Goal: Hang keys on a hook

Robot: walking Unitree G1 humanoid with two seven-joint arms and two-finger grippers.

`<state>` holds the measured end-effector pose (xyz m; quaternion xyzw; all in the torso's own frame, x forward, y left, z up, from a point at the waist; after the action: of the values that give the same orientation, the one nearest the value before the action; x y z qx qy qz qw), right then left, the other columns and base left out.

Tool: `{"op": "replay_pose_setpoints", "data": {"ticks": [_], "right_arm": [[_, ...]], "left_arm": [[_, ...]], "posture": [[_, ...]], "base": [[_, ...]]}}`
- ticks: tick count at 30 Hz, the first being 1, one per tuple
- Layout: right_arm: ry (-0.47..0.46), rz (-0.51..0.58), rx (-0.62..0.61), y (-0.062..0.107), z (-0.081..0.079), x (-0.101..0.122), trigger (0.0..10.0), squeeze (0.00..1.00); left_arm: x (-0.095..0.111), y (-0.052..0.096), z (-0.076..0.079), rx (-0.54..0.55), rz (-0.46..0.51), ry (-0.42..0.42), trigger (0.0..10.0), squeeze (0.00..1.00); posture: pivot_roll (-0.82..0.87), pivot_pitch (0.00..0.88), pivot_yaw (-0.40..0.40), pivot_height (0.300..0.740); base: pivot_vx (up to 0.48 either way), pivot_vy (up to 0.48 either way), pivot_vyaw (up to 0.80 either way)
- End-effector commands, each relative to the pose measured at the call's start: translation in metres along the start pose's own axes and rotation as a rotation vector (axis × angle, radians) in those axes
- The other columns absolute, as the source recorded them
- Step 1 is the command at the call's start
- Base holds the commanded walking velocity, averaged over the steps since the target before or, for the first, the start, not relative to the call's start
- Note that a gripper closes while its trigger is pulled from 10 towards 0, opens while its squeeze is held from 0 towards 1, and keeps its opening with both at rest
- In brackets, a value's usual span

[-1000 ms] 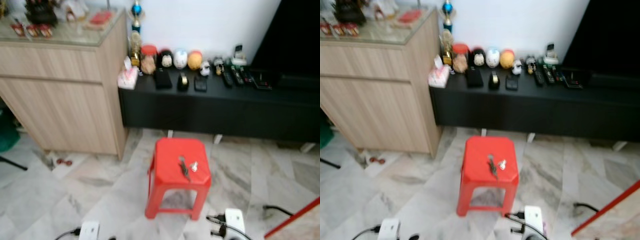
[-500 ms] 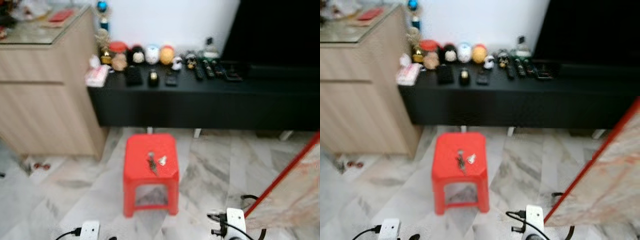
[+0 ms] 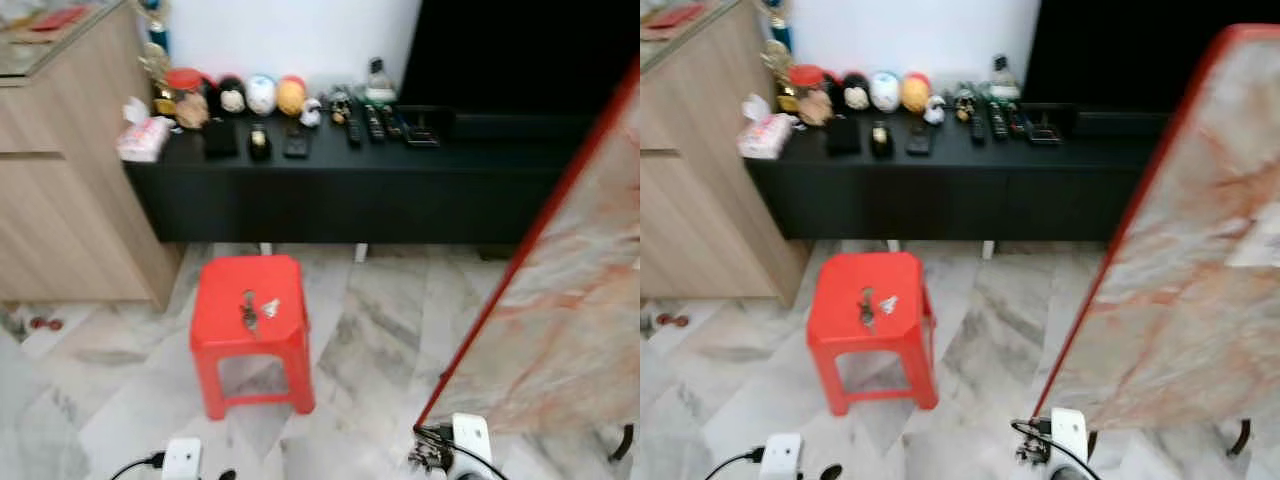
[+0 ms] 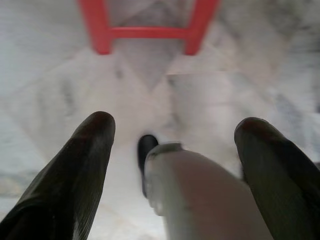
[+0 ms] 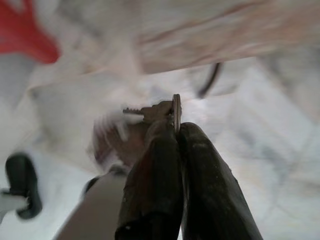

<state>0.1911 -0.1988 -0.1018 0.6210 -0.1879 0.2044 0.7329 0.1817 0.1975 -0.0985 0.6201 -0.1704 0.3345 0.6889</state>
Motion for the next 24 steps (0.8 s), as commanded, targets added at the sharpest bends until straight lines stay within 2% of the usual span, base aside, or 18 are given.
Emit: {"op": "replay_pose_setpoints", "data": {"ticks": [1,7,10,12,13,14,18,21,24], "right_arm": [[-0.007,0.008,-0.004,0.0,-0.004,0.003,10.0,0.0],[-0.025,0.015,-0.054,0.0,0.003,0.005,10.0,0.0],[-0.027,0.039,-0.135,-0.001,0.016,0.014,10.0,0.0],[-0.065,0.093,-0.225,0.0,0.03,0.029,10.0,0.0],[-0.065,0.093,-0.225,0.0,0.03,0.029,10.0,0.0],[-0.099,0.107,-0.262,0.001,0.036,0.035,10.0,0.0],[-0.137,0.184,-0.376,0.004,0.053,0.057,10.0,0.0],[-0.17,0.236,-0.392,0.006,0.056,0.07,10.0,0.0],[-0.181,0.301,-0.326,0.006,0.044,0.087,10.0,0.0]], "left_arm": [[-0.002,0.003,-0.011,0.028,-0.01,-0.008,10.0,0.0],[-0.001,0.002,-0.01,0.034,-0.003,-0.004,10.0,0.0],[-0.001,0.002,-0.009,0.027,-0.003,0.002,10.0,0.0],[-0.001,0.002,-0.009,0.028,-0.004,0.003,10.0,0.0],[-0.001,0.002,-0.009,0.028,-0.004,0.003,10.0,0.0],[-0.002,0.002,-0.009,0.027,-0.005,0.001,10.0,0.0],[-0.003,0.003,-0.008,0.024,-0.008,0.001,10.0,0.0],[-0.003,0.003,-0.008,0.024,-0.008,0.001,10.0,0.0],[-0.004,0.003,-0.008,0.023,-0.011,-0.009,10.0,0.0]], "posture": [[0.08,0.046,-0.064,0.74],[0.08,0.038,-0.067,0.74],[0.08,0.033,-0.067,0.74],[0.08,0.028,-0.068,0.74],[0.08,0.028,-0.068,0.74],[0.07,0.027,-0.068,0.74],[0.07,0.02,-0.07,0.74],[0.07,0.016,-0.071,0.74],[0.06,0.015,-0.072,0.74]], "base": [[0.0,-0.285,0.0],[0.0,-0.138,0.0],[0.0,0.0,0.0],[0.0,0.0,0.0],[0.0,0.0,0.0],[0.0,0.0,0.0],[0.0,0.0,0.0],[0.0,0.0,0.0],[0.0,0.0,0.0]]}}
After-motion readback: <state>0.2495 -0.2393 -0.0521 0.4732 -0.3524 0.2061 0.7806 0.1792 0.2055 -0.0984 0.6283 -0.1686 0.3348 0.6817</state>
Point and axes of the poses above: a point about 5 cm out from each wrist's last joint towards the gripper, its own y axis pointing back from the gripper into the wrist, its own x axis along the axis of the wrist's last joint, z = x × y, the point moved 2 cm from there along -y, pointing out of the wrist towards the gripper, and after that the axes turned 12 degrees about y, right-handed, at the moved point
